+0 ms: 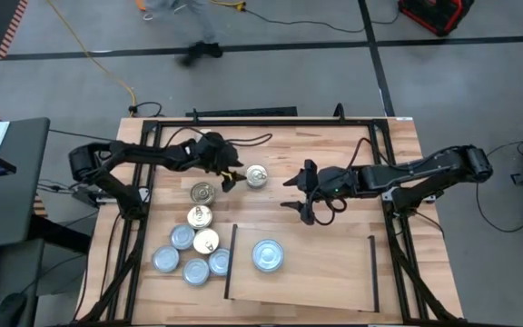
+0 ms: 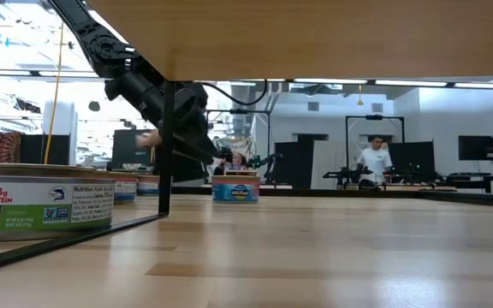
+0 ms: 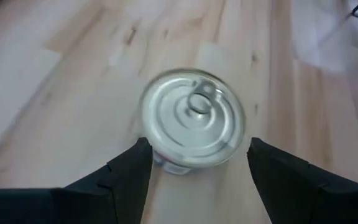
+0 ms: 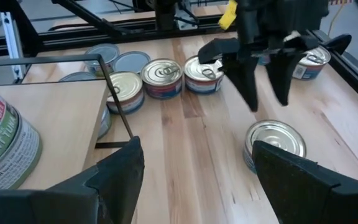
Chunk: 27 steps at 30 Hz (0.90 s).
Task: Stack canned seafood by type on shelf
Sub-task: Put the blue-pink tuna can on the shelf
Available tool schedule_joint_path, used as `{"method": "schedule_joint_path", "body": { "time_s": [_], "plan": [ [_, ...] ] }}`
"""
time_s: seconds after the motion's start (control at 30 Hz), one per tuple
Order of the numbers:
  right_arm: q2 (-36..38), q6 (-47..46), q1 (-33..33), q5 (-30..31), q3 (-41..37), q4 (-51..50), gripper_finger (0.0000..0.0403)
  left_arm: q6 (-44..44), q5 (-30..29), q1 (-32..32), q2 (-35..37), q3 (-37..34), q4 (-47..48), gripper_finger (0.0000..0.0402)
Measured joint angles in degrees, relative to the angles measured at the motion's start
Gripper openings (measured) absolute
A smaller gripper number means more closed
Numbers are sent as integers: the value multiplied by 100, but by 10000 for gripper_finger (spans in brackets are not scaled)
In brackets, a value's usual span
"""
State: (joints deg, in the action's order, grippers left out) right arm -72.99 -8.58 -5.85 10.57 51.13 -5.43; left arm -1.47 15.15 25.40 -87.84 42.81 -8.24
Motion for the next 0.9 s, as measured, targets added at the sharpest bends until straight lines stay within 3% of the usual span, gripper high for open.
{"method": "schedule_joint_path", "body": {
  "time_s": [0.43,0.67,0.9],
  "plan": [
    [0,50,31,15,0,136,322,-586,-507,-359,-607,2,-657,246],
    [124,61,31,21,-2,-229,322,-758,-533,-353,-602,9,-381,183],
    [1080,29,221,22,-2,-792,322,-888,-529,-353,-602,9,-305,131]
  ]
}}
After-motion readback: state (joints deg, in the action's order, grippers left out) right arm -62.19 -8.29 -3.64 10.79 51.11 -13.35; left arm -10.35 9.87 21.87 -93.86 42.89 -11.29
